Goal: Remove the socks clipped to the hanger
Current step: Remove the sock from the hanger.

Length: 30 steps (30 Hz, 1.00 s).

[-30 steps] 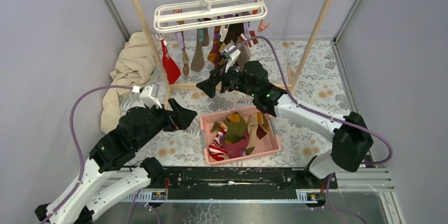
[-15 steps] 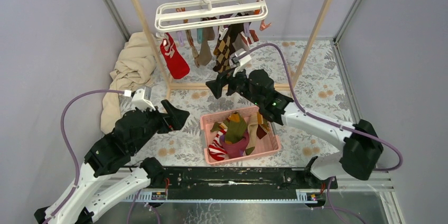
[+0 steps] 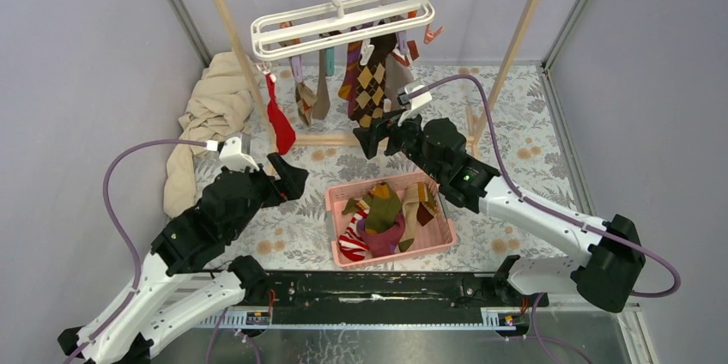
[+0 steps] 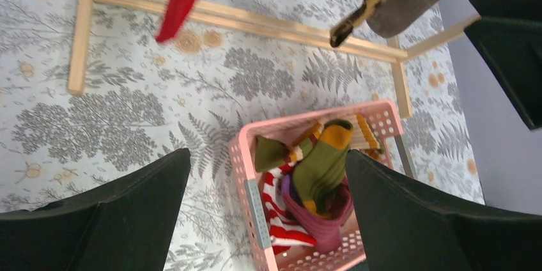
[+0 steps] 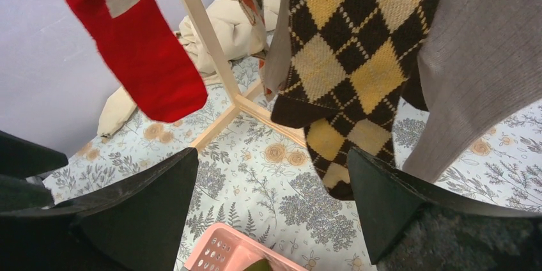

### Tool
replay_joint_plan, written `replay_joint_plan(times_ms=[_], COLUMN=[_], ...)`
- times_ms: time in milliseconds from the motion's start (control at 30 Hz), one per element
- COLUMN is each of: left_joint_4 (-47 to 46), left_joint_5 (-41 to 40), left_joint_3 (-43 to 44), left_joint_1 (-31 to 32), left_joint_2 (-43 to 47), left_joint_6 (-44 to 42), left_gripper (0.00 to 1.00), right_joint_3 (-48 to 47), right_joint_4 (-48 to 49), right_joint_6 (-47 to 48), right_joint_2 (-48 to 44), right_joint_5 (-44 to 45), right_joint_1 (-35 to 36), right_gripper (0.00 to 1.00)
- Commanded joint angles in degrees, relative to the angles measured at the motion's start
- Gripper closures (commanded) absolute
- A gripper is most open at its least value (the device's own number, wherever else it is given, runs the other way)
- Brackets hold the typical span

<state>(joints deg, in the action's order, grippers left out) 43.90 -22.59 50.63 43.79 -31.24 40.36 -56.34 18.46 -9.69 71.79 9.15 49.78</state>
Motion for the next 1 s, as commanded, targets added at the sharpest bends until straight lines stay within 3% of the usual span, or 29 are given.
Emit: replay_joint_plan(times_ms=[0,133,300,633,867,967], left_joint_4=[-6.52,-12.86,-27.18,-52.72,-67.87,-71.32], left_joint_5=[-10.97,-18.28,-23.09,-26.55,-25.70,-25.22], left_joint_3=[-0.97,-3.53,-8.57,-15.02,-18.66,-18.85], left_joint_1=[0.22,0.17,0.19,0.20,0.32,0.70], left_joint_2=[-0.99,-2.41,-6.31,-17.65,-25.53,-28.41], left_joint_6=[-1.94,-4.19,-7.08,-14.64,-15.04,-14.91], left_gripper=[0.02,0.02,0.02,0.02,0.02,0.17], right_joint_3=[-0.25,0.44,2.10,4.06,5.62,6.09], right_joint_4=[1.24,1.06,1.34,-1.11,-3.76,-5.31], right_joint_6=[0.06,-0.77,-2.05,-1.85,-1.32,-0.71], right_joint_2=[-2.49,-3.50,-5.07,-9.14,-13.16,-15.24], right_joint_5=[0.11,-0.32,-0.67,0.59,1.40,1.77], right_joint_1=[0.32,0.32,0.26,0.31,0.32,0.32], right_gripper=[0.06,0.06,0.06,0.06,0.06,0.06])
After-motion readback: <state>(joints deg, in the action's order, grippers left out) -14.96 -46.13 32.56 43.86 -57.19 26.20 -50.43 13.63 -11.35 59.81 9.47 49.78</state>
